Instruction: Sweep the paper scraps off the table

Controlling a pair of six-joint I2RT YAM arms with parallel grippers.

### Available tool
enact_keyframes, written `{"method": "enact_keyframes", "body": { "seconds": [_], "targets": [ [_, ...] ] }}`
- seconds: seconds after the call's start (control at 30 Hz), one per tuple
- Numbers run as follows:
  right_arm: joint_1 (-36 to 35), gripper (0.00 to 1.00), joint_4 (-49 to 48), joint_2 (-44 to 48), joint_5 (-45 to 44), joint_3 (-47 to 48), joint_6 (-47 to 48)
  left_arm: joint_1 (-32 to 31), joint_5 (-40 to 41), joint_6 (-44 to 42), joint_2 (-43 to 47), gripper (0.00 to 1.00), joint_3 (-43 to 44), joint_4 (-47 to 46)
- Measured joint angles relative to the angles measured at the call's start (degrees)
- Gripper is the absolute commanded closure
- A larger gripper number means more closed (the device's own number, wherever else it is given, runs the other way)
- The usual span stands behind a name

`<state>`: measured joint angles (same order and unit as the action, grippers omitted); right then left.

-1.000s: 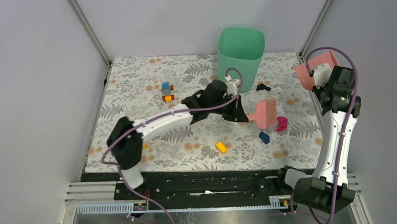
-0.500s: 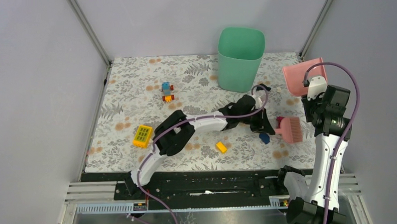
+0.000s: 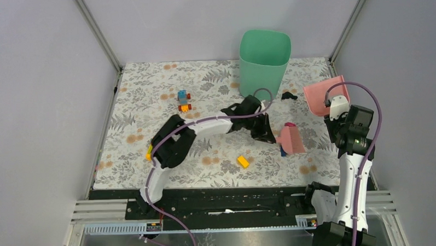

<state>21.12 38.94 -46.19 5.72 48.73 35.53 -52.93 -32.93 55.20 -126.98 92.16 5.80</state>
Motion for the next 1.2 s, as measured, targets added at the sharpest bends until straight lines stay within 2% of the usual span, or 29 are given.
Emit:
{"method": "enact_keyframes", "body": {
  "seconds": [0.13,0.23,0.37,0.47,0.67,0.77,1.0,1.2],
  "targets": [
    [0.0,1.0,-1.2,-0.2,0.0,-0.9,0.9,4.6,3.1,-6.7,11.3,1.0,-6.6,9.4],
    [0.0,1.0,-1.8,-0.5,0.5,-1.4,1.2,8.1,9.1,-12.6,20.7,1.0,-9.7,18.6],
    [0.0,1.0,-1.8,-1.1,2.5,-1.4,2.0,12.0,15.3,-19.4,29.9,1.0,-9.5,27.9],
    [0.0,1.0,0.7,-2.0,5.0,-0.7,4.7,12.7,16.1,-22.9,33.2,1.0,-6.9,33.0],
    [0.0,1.0,13.9,-6.0,9.9,3.7,16.9,11.9,16.3,-30.7,32.9,1.0,5.9,45.5],
    [0.0,1.0,20.6,-7.3,10.9,4.5,23.3,11.6,21.2,-35.9,31.9,1.0,12.2,51.6],
    [0.0,1.0,33.9,-10.7,9.5,4.6,36.6,11.7,33.6,-41.8,30.0,1.0,13.0,61.2],
    [0.0,1.0,37.7,-10.6,2.8,4.5,44.2,10.4,36.4,-42.3,25.0,1.0,13.0,64.7]
  ]
}}
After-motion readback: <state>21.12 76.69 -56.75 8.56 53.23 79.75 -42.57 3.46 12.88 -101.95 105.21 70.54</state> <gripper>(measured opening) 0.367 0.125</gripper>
